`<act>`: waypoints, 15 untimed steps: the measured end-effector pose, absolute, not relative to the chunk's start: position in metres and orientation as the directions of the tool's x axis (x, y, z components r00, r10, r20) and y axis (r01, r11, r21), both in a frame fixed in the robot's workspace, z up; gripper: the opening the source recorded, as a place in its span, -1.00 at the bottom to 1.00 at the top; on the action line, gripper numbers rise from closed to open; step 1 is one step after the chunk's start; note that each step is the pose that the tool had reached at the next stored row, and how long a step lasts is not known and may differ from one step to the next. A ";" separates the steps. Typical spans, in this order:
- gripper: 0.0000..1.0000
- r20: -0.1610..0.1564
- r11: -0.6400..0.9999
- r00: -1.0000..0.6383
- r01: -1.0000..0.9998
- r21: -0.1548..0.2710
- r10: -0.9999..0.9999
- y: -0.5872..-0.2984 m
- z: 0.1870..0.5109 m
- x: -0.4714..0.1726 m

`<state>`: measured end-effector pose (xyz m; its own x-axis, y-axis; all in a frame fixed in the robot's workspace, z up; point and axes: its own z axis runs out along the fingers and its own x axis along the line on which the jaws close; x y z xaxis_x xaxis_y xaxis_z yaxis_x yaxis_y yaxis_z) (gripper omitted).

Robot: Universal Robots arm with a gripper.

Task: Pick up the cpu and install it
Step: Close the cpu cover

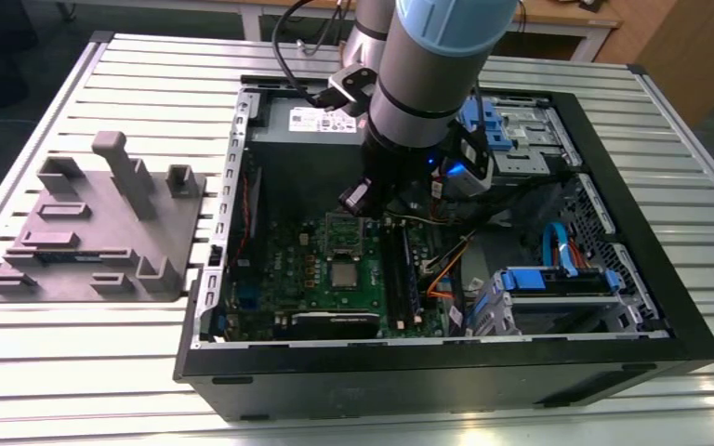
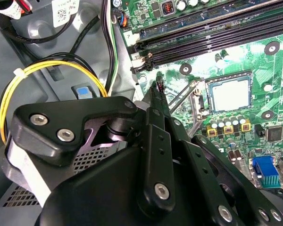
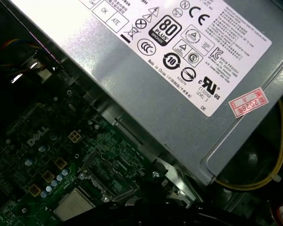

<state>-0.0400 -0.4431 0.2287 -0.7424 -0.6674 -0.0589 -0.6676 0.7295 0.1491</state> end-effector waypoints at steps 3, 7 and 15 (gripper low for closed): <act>-0.80 -0.059 0.729 -0.742 -0.668 0.149 -0.667 -0.443 0.229 -0.040; -0.80 -0.059 0.729 -0.742 -0.668 0.149 -0.667 -0.443 0.229 -0.040; -0.80 -0.059 0.702 -0.715 -0.697 0.149 -0.697 -0.443 0.229 -0.040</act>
